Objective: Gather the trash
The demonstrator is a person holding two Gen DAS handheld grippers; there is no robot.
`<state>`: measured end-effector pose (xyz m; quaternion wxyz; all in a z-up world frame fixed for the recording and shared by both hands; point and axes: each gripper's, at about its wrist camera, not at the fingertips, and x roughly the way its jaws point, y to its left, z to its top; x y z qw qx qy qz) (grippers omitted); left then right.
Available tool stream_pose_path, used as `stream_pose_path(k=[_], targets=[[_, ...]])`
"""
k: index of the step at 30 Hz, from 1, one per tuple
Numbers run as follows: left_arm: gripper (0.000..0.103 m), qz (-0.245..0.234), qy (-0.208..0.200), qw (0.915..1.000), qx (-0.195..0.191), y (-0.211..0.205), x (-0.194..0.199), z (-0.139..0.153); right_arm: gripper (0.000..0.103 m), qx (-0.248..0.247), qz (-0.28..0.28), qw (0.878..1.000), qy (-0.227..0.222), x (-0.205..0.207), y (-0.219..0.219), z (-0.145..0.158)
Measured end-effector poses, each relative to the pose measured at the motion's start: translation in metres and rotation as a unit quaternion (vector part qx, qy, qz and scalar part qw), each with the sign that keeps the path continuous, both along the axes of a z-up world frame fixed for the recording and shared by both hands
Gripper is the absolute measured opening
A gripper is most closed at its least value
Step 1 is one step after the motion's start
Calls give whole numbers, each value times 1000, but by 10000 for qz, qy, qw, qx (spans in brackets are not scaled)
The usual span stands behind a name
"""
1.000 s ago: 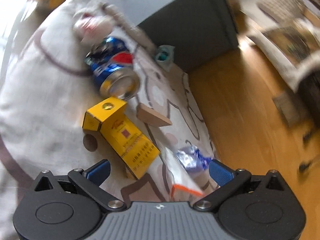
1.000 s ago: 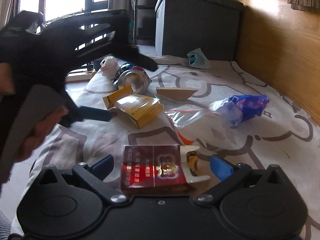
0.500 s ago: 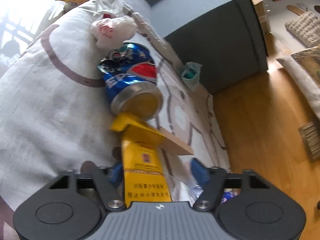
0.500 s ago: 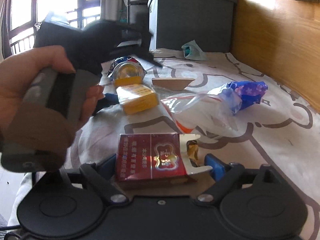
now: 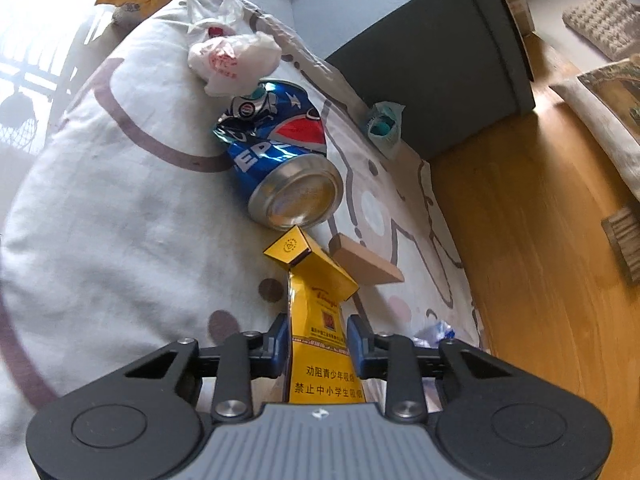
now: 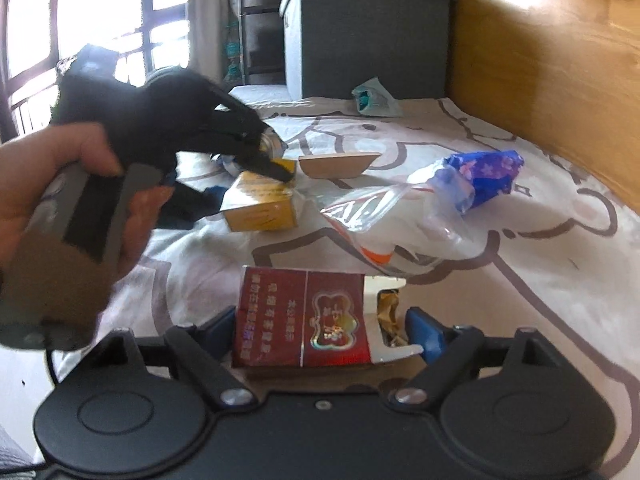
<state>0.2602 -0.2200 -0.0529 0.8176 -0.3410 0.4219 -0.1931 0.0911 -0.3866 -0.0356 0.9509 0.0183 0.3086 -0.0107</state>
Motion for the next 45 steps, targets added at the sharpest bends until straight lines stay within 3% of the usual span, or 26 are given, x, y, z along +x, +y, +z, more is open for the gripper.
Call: stream_pose_path(k=[7,15,23,37,45], targets=[[31,-211,-357,9980,486,22,-19,19,86,6,-231,9997,63,-7,3,6],[30,-667,-862,9875,1141,41,-50,47,81,149,-576,9982,27,-20,3,18],[29,-1152,-1485,9629,1935,52,-89,69,80,300,-777,9965,47,-37,7,27],[28,-1344,-2062,9294,2751,70,-144,77,80,278,-953,9950,-86,-60,19,51],[28,-1312,-2209,9216,2910,80,-161,85,80,186,-918,9955,-169,-68,33,68]])
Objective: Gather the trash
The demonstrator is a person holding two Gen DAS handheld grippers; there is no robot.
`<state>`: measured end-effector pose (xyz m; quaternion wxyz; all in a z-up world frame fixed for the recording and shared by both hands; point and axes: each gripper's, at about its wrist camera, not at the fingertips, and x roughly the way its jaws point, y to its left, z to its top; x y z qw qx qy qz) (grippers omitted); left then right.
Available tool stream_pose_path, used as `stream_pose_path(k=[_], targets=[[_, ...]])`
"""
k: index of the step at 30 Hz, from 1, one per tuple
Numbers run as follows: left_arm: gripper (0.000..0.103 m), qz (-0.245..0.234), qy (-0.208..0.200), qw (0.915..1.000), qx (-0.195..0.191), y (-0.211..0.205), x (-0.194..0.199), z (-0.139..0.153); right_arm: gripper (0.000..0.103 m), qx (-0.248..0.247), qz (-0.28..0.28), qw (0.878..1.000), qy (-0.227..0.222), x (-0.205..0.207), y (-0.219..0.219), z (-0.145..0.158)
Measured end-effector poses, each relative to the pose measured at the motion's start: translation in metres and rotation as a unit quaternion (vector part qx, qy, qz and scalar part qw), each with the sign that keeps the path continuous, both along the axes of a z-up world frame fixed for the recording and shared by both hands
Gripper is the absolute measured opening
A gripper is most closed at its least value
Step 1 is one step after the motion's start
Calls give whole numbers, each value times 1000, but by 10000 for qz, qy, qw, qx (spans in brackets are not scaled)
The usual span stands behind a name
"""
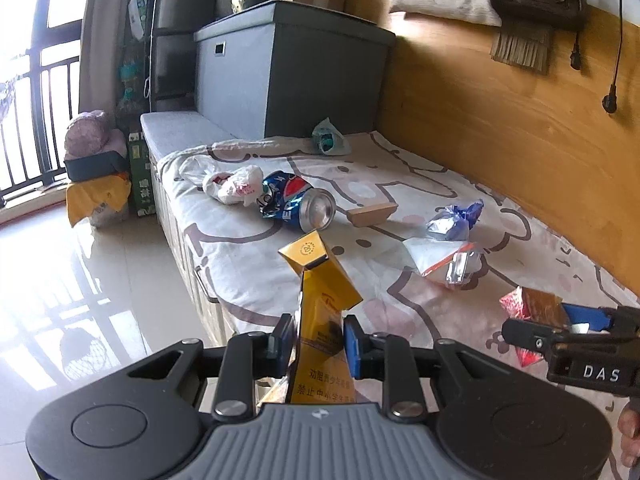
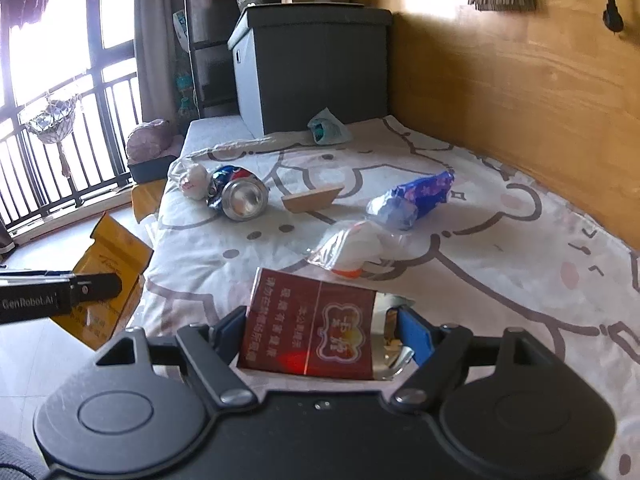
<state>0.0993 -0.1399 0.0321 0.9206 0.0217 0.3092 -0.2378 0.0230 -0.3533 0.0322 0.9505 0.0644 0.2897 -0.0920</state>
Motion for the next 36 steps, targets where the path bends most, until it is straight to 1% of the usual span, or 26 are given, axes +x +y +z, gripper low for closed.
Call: stream_pose_path(k=[8,19,29,33,36], targets=[[27,219,-89,9996,-132,32,-3,10,80,-126,120,9998,-6,6,28,8],[27,794,1,9968,-111,99,11,10,80,-101,596,9982,-17,39,89,7],[27,1332,285,9907,-80,152,29,-10,80,60,1094,9939,131,74,146,-8],[27,1491,442,9878,-18,171,37,-24,80,226,1297,9910,230,90,169,-20],[27,1616,565,9852,32,186,42,-35,80,262,1445,9885,357,102,187,-32]])
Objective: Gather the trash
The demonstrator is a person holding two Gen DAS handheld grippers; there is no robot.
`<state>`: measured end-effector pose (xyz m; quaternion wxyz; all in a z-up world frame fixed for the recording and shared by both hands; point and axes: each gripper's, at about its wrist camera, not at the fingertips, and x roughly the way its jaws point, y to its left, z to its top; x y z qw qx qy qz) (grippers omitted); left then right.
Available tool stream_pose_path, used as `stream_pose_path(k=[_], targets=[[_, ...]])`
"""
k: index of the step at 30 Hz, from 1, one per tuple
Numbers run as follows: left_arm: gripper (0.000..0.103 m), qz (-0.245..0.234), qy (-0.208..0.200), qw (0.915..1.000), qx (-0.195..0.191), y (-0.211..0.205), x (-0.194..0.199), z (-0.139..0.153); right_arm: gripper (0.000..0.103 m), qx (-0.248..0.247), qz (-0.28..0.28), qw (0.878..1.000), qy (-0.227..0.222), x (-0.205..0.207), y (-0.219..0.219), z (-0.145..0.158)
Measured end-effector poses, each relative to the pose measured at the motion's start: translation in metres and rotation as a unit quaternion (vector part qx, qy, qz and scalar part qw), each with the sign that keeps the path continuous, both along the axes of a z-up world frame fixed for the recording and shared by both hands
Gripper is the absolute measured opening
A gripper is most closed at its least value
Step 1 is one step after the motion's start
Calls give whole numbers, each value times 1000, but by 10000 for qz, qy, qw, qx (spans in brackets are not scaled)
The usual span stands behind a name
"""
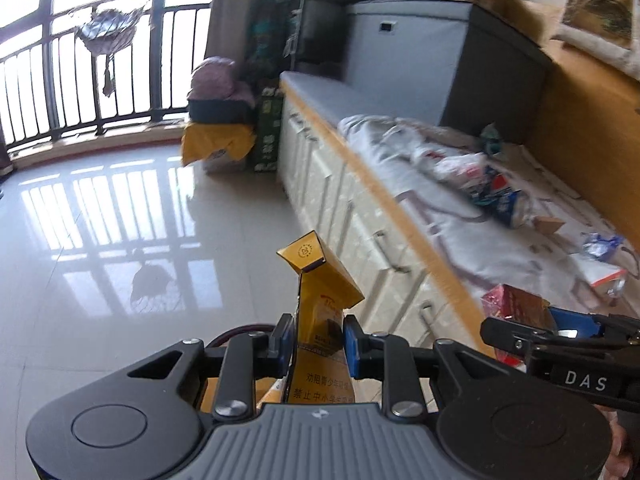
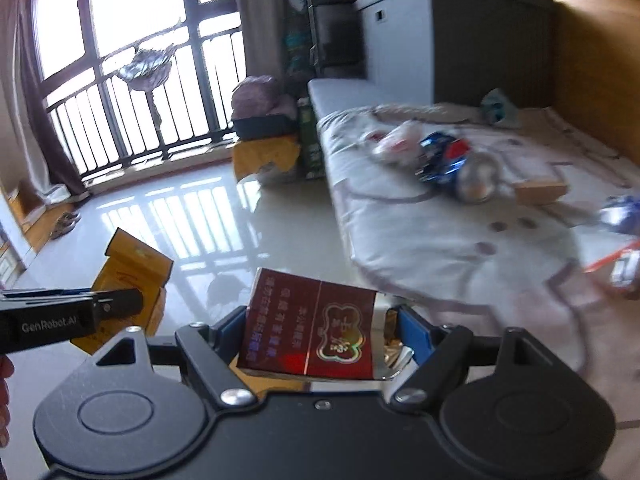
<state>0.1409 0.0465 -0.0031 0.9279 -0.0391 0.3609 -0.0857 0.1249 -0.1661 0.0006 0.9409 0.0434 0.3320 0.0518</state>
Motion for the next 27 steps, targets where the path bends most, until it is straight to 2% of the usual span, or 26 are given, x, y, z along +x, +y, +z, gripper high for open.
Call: stream_pose_path(k=[13,27], targets=[[27,616,675,9958,91,61,31,-66,80,173,421,9967,665,50,59,-59],[27,552,1346,9893,108,75,74,-139,80,131,677,9837,1659,107,88,-139]])
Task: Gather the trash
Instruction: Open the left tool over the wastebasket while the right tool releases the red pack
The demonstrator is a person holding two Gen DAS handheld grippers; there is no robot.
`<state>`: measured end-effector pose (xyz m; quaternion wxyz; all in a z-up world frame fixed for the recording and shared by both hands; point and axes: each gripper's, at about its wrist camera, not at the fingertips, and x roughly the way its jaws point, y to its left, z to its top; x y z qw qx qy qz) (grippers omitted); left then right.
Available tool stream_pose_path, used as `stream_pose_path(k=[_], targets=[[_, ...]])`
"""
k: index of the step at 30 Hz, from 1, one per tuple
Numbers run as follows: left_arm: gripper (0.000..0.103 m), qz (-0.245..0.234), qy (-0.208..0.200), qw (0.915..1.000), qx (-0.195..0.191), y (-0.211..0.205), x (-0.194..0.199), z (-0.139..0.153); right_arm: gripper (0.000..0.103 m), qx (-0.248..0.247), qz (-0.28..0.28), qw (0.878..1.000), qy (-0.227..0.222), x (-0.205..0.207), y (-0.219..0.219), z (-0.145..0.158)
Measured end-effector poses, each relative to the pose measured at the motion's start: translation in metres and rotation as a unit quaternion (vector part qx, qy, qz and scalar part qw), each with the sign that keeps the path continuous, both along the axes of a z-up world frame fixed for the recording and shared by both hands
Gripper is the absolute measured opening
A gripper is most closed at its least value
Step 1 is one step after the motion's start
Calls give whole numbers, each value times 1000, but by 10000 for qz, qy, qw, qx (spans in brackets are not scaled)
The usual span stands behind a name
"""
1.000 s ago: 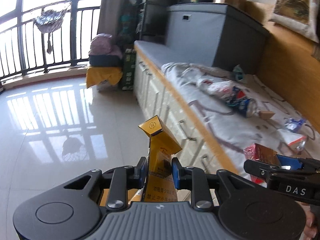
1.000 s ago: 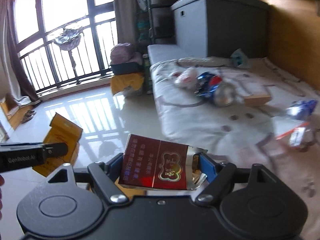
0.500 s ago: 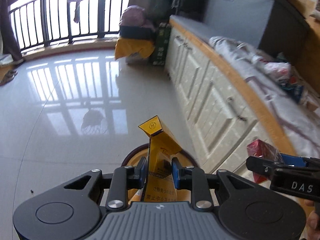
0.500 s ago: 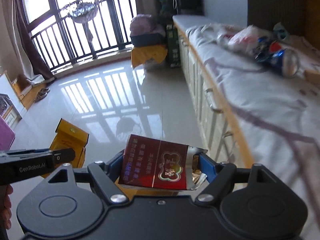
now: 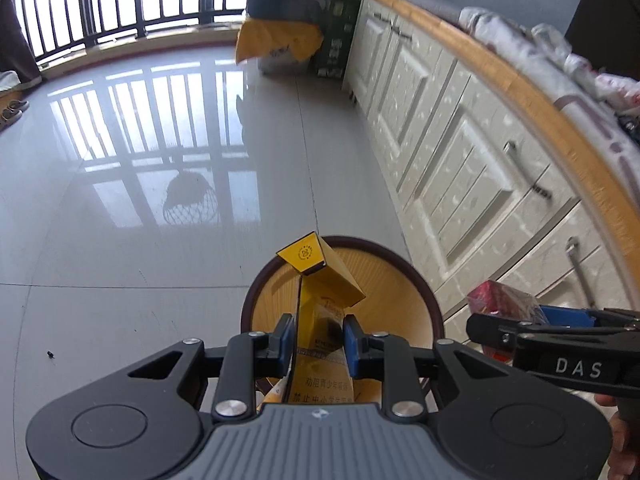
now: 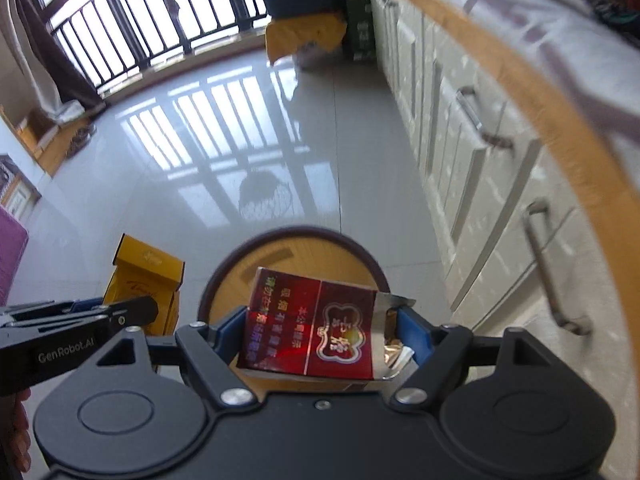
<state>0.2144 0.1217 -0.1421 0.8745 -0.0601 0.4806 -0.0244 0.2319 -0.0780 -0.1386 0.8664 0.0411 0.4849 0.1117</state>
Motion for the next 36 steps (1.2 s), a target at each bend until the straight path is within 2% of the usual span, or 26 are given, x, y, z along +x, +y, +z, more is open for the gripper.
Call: stream_pose_path(k=[7,15,21,26,27,29,30,31,36], targets=[[27,-204,269,9994,71,0,24,-33,80,-38,474,9981,400,16,17,-30],[25,-570,390,9974,186,-4,50,-58,80,-155,724,9939,819,34,25,-64],[25,-759,375,9964,82,-13,71,-73,80,-163,911,9903,1033,43,31,-79],[27,-715,306,9969,-73,-17,91,-78,80,-142,1009,9890,1073,51,32,-88],[30,-722,340,9968,-98,-18,95,-80,80,-123,1018,9888,1082,52,32,-89],[47,-696,396,9967,-98,-18,99,-82,80,-100,1034,9885,1096,54,32,-91],[59,-650,402,9971,-63,-18,100,-83,80,-89,1044,9883,1107,55,32,-92],[64,-619,397,9973,-34,-17,101,-84,80,-77,1051,9881,1116,55,32,-93],[74,-557,534,9970,27,-11,96,-91,83,87,1156,9856,1228,57,35,-97]])
